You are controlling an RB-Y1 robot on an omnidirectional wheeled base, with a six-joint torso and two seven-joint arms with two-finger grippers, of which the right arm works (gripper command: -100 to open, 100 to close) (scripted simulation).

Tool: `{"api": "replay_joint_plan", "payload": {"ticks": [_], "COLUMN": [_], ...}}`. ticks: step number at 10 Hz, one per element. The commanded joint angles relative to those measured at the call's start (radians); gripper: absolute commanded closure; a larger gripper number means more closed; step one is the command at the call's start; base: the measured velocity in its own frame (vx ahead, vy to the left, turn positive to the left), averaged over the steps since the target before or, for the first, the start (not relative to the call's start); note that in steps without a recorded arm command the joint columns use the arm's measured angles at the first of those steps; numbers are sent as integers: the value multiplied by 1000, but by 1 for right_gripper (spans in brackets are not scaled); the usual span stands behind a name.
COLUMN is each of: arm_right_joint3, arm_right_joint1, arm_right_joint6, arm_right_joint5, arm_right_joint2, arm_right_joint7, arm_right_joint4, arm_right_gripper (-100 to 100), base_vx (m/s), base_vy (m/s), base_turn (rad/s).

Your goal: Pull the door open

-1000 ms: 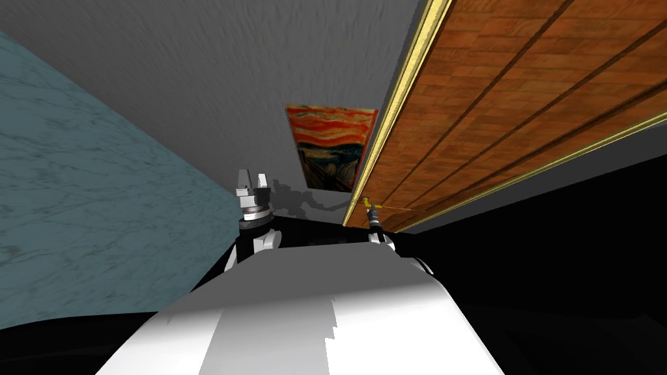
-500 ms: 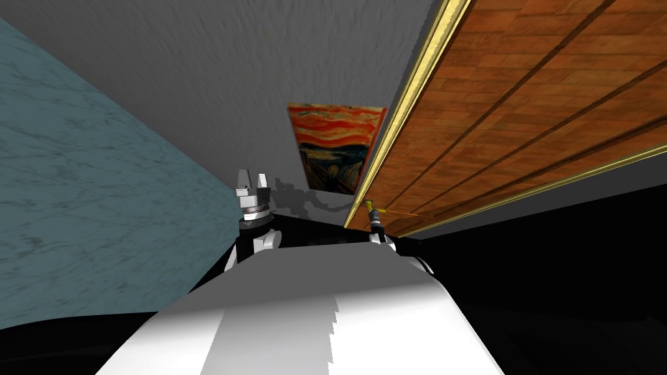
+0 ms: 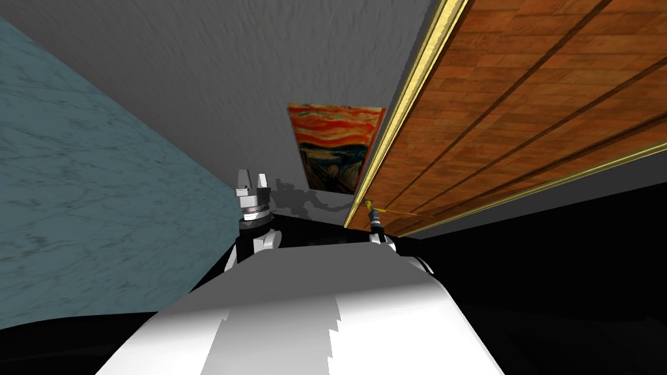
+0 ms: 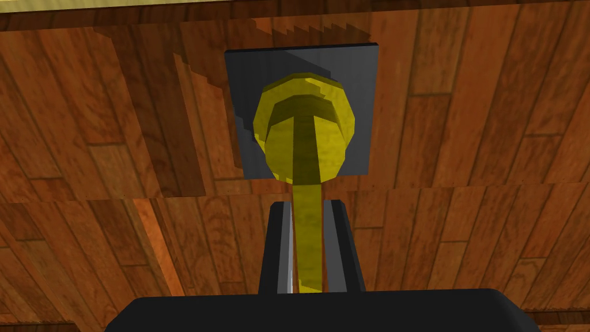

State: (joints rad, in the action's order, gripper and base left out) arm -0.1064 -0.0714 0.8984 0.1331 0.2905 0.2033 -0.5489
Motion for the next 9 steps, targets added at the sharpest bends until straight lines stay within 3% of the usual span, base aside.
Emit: {"api": "replay_joint_plan", "payload": {"ticks": [1, 9], "arm_right_joint3": [11, 89], "arm_right_joint1": [10, 53], "arm_right_joint6": [10, 67], "arm_right_joint5": [-7, -55], "arm_right_joint2": [12, 75], "arm_right_joint7": [17, 118], "arm_right_joint4": [0, -9], "arm_right_gripper": [100, 100], "base_vx": [-101, -220], "base_vy": [-25, -56], "base_turn": [104, 122]}}
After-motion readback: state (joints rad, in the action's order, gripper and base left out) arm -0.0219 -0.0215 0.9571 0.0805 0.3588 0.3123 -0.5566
